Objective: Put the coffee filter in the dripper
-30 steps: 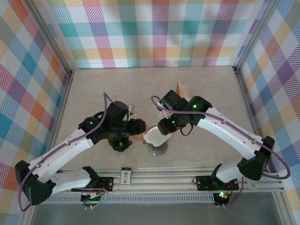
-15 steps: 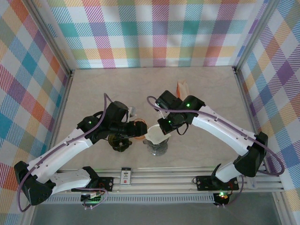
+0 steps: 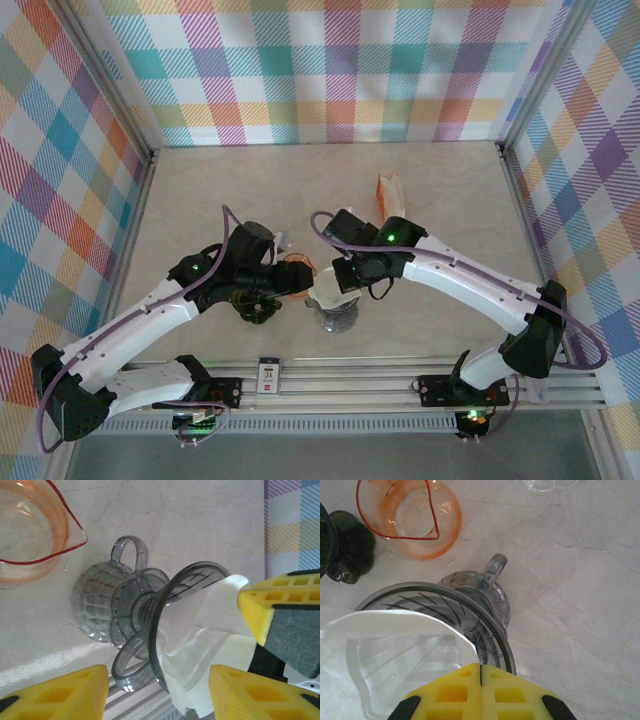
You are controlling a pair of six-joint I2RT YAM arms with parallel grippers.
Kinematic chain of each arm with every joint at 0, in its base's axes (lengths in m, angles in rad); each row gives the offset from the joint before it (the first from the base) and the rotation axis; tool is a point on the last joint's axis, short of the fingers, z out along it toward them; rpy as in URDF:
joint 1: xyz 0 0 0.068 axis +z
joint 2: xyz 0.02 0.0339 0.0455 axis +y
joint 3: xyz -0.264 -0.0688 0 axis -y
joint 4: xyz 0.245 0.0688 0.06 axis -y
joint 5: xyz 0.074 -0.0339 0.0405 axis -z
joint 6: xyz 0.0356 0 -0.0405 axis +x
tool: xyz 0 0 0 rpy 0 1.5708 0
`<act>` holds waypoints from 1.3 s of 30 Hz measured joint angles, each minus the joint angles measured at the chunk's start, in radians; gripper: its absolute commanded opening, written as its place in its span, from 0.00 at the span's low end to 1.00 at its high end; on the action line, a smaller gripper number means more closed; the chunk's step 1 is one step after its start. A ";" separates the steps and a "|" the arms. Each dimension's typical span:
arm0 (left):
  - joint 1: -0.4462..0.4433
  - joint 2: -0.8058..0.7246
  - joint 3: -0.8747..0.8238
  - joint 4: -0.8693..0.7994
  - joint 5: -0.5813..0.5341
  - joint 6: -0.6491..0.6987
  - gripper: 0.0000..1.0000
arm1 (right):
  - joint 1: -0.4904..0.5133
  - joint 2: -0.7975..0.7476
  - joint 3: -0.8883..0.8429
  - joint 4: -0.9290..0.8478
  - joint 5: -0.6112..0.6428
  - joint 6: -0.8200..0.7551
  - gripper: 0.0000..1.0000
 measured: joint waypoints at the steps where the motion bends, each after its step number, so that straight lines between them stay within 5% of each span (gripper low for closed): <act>1: 0.000 0.000 -0.004 0.000 0.004 0.000 0.50 | 0.001 0.000 0.000 0.000 0.003 0.005 0.04; 16: 0.000 0.056 -0.020 -0.007 0.051 0.036 0.28 | 0.006 0.000 -0.023 0.025 0.011 0.044 0.15; 19: 0.000 0.069 -0.020 -0.008 0.054 0.042 0.28 | 0.006 -0.006 -0.023 0.025 0.011 0.049 0.25; 24: 0.000 0.079 -0.009 -0.016 0.055 0.060 0.28 | 0.006 -0.032 -0.016 0.005 0.016 0.024 0.58; 31: 0.000 0.097 0.010 -0.036 0.054 0.080 0.29 | -0.014 -0.041 0.014 -0.035 -0.011 -0.101 0.71; 39: 0.000 0.119 0.042 -0.060 0.057 0.102 0.29 | -0.029 -0.041 0.016 -0.045 -0.029 -0.247 0.64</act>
